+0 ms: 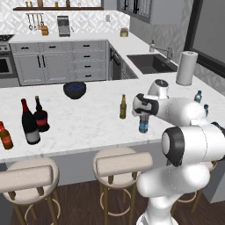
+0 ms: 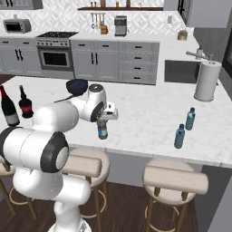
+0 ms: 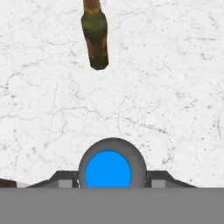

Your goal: Move the plastic bottles in the middle to the plastics group, and the glass bottles in the middle to the glass group.

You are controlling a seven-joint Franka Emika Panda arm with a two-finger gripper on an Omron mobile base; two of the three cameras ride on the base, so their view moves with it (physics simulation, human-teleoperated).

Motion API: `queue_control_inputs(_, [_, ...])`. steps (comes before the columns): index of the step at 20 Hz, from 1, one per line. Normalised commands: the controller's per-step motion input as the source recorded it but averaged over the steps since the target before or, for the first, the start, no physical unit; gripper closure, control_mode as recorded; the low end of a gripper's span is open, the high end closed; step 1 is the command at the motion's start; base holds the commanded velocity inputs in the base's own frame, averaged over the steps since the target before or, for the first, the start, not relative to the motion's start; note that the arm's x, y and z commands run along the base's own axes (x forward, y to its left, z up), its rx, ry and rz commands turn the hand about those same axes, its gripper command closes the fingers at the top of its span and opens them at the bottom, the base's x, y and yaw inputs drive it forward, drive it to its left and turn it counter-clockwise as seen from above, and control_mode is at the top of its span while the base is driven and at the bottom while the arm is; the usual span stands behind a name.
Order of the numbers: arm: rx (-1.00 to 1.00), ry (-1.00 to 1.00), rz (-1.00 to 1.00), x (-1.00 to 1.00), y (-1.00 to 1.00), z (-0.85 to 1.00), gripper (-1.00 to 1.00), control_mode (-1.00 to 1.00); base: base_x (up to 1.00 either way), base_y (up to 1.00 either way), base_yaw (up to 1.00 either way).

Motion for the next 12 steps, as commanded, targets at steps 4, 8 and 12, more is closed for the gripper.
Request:
queue_control_inputs(4, [0.00, -0.01, -0.18, -0.08, -0.94, 0.31, 1.00, -1.00, 0.00, 0.00, 0.00])
queue_control_inputs(8, [0.02, 0.00, -0.18, -0.08, -0.97, 0.38, 1.00, -1.00, 0.00, 0.00, 0.00])
queue_control_inputs(12, [0.04, 0.00, -0.19, -0.01, -0.99, 0.37, 1.00, -1.00, 0.00, 0.00, 0.00])
